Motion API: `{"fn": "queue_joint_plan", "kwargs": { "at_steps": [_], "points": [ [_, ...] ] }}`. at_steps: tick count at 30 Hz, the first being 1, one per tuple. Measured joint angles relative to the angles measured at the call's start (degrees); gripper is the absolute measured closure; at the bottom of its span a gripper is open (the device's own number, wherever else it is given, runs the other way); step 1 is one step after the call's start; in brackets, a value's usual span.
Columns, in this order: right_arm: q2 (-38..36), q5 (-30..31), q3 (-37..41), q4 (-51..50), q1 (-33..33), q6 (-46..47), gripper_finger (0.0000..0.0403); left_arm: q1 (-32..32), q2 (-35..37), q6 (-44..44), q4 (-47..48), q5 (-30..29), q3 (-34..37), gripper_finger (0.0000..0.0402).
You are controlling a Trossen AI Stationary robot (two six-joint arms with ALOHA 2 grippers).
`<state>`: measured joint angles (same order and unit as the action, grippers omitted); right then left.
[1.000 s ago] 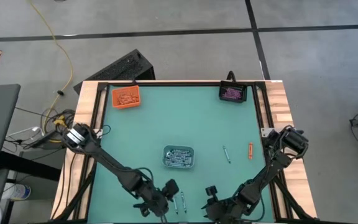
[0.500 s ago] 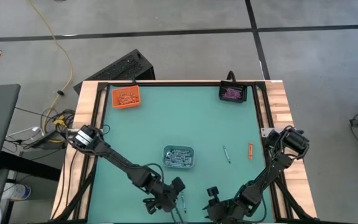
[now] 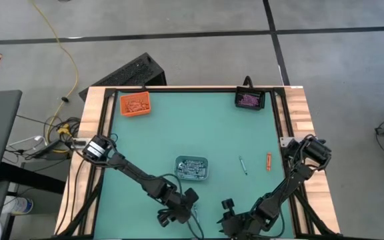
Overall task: Sort crayons
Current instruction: Put the blue crayon into the blue bin
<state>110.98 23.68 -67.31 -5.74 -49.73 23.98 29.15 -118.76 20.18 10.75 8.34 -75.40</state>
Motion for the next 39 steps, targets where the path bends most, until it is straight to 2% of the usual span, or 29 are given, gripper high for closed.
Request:
{"fn": "queue_joint_plan", "kwargs": {
  "at_steps": [10, 22, 30, 39],
  "points": [
    [0.0, 0.0, 0.0, -0.6, 0.8, -0.4, 0.0269, -0.2, 0.0, 2.0, 2.9, 0.5, 0.0, 0.0389],
    [0.0, 0.0, 0.0, -0.7, 0.8, -0.4, 0.0269, -0.1, 0.1, 2.8, 5.4, 0.2, 0.1, 0.0399],
    [0.0, 0.0, 0.0, -0.7, 0.8, -0.4, 0.0269, 0.4, 3.6, 3.2, 8.7, -0.6, 0.3, 0.0401],
    [0.0, 0.1, 0.0, -0.7, 0.8, -0.4, 0.0269, 0.4, 9.8, 3.6, 13.4, -7.1, 0.3, 0.0401]
  ]
}}
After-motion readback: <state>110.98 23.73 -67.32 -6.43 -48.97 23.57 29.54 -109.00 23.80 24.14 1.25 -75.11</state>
